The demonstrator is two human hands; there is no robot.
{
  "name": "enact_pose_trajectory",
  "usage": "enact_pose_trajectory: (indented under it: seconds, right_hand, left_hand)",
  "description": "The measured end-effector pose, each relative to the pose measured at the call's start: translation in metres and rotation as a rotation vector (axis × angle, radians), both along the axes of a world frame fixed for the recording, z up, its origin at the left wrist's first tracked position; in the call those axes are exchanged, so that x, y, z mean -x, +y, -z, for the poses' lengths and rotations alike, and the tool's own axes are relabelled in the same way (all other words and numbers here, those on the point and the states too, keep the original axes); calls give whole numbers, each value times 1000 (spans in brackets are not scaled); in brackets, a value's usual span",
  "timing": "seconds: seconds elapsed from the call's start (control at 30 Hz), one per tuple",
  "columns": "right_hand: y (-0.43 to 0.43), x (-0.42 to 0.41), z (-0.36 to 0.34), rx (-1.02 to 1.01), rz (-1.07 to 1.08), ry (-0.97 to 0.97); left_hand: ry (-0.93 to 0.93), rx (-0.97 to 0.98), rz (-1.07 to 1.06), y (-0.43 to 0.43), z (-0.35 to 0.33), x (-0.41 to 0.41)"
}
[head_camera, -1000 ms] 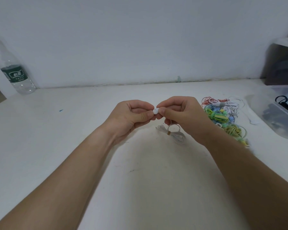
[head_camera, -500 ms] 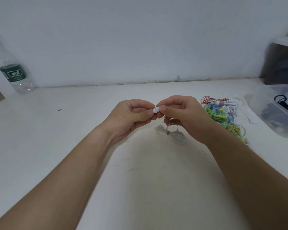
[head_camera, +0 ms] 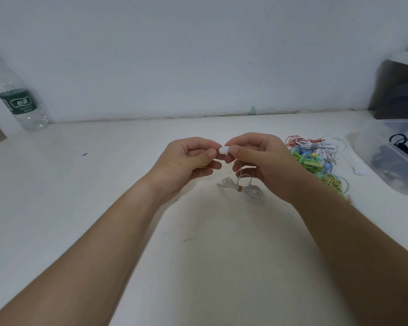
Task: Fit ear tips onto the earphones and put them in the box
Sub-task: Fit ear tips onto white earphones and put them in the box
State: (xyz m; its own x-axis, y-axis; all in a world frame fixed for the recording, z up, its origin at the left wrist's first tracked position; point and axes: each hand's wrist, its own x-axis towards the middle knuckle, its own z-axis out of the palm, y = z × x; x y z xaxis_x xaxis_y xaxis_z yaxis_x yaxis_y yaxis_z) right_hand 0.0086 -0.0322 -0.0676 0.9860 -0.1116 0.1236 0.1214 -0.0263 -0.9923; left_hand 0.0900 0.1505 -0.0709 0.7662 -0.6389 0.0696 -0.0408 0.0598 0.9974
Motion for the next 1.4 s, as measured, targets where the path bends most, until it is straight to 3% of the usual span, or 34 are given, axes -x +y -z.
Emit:
enact_pose_trajectory:
  seconds: [0.1, 0.17, 0.37, 0.63, 0.97, 1.1, 1.23, 1.4]
  right_hand:
    - [-1, -1, 0, -71, 13, 14]
    - [0, -2, -1, -125, -8, 7]
    - [5, -1, -5, -352, -172, -68]
    - [5, 0, -6, -482, -160, -106]
    - [0, -1, -7, -503, -46, -42]
    - [-2, -2, -10, -548, 60, 66]
    - [-4, -4, -8, -468, 192, 184]
    - [-3, -8, 1, 75, 471, 260]
  left_hand:
    - [-301, -224, -93, -4, 5, 2]
    - [-395, -288, -97, -10, 7, 5]
    - [-242, -239, 75, -17, 9, 16]
    - [-18, -182, 225, -15, 7, 16]
    - [-248, -231, -84, -14, 7, 13]
    - [-189, -157, -169, -15, 7, 12]
    - [-135, -109, -195, -15, 5, 11]
    - [-123, -72, -196, -17, 4, 14]
